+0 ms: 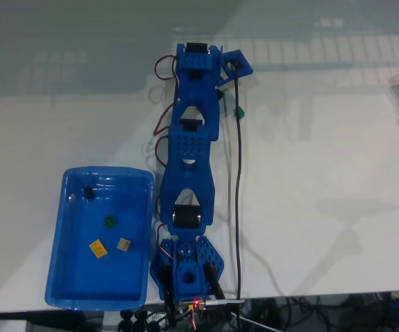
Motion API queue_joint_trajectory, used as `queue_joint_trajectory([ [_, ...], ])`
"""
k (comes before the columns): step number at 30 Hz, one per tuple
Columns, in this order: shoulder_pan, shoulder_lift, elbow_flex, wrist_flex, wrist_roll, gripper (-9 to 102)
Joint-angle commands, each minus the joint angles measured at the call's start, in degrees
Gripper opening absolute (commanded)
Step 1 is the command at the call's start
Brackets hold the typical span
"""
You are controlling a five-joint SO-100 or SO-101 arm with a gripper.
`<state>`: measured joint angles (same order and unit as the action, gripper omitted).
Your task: Pick up all the lego then put into the bin
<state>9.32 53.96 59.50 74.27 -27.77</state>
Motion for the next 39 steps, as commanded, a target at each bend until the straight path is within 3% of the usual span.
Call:
queue_joint_trajectory([
  [1,-0.4,0.3,-2.6,0.2,-0.4,0],
  [7,-3.2,5.3,-1.8,0.6,0.5,0],
  [13,-13.0,30.8,6.7,4.1,0.2,0],
  [23,-48.8,74.4,35.2,7.7,-13.1,0],
  [30,-66.4,85.4,50.7,13.2,-16.2,0],
  [39,-71.9,90.1,62.0,16.3,-23.6,3],
])
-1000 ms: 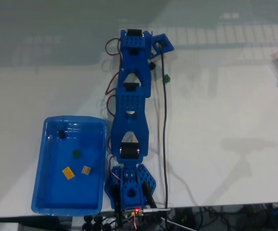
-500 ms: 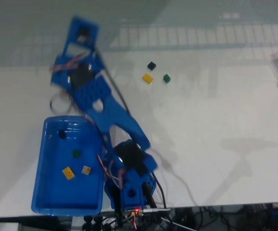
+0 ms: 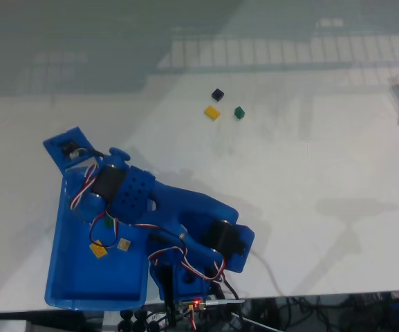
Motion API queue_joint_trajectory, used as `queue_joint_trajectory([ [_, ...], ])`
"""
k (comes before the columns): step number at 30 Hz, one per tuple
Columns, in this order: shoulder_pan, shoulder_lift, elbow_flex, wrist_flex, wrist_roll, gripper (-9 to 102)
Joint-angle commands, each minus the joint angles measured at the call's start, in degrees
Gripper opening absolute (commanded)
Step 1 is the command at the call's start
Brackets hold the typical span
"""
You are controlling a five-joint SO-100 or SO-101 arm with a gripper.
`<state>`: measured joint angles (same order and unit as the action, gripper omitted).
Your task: Pick up all the lego then put into the bin
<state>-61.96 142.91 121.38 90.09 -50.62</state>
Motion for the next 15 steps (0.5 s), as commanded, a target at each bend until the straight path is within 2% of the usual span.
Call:
queue_joint_trajectory([
  [1,-0.6,1.1,0.0,0.7,-1.0,5],
  [4,-0.4,1.2,-0.2,2.2,-2.3,16],
  [9,2.4,0.7,-1.1,2.3,-2.5,25],
  [11,5.1,-0.3,-3.1,2.3,-2.8,31],
  [15,12.1,-3.9,-10.2,1.6,-0.4,34],
])
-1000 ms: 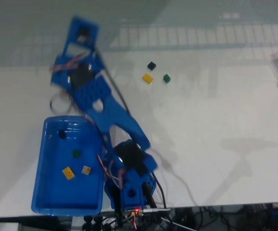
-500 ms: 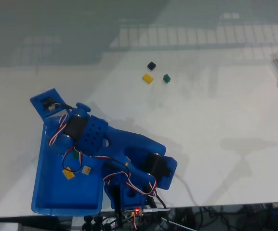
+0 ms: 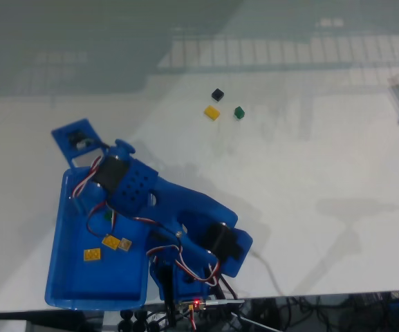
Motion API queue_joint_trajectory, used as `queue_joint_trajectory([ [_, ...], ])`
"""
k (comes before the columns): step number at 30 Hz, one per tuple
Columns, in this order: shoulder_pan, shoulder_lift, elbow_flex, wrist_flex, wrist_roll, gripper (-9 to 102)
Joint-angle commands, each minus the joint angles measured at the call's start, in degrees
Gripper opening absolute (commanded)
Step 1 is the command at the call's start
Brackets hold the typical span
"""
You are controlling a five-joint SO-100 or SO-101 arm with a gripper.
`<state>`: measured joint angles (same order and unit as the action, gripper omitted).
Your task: Pick up all the lego then put into the bin
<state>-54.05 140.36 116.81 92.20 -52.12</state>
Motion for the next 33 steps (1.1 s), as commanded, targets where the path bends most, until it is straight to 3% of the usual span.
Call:
queue_joint_trajectory([
  [1,7.5,-3.1,-8.4,-1.4,3.5,34],
  [7,35.2,-18.2,-23.0,-9.4,16.7,34],
  [15,58.7,-39.6,-25.1,-21.8,12.6,34],
  [18,63.6,-45.8,-25.4,-25.8,11.3,34],
  [23,68.4,-54.6,-29.4,-25.7,10.6,34],
  [33,69.7,-64.4,-35.7,-25.5,9.1,32],
])
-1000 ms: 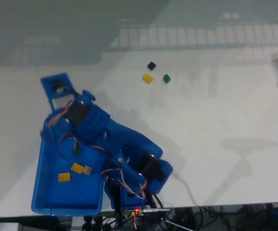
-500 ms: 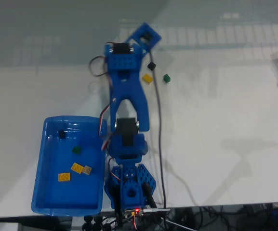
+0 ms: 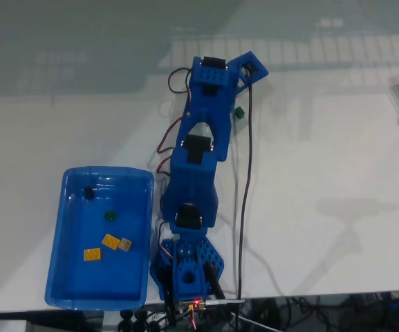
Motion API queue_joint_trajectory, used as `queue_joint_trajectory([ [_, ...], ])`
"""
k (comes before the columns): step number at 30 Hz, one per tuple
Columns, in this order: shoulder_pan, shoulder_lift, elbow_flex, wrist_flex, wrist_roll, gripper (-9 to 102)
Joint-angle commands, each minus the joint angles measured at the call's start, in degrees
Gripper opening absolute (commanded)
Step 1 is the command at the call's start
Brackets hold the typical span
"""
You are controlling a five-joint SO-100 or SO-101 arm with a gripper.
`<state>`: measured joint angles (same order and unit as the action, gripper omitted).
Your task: Pick up all the lego then put into the bin
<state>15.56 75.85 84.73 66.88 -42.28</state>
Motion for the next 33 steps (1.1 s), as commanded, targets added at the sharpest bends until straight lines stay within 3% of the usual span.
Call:
queue_joint_trajectory([
  [1,0.3,-0.5,-4.0,-0.2,-1.0,32],
  [33,3.5,-6.6,-5.0,0.3,-6.9,29],
])
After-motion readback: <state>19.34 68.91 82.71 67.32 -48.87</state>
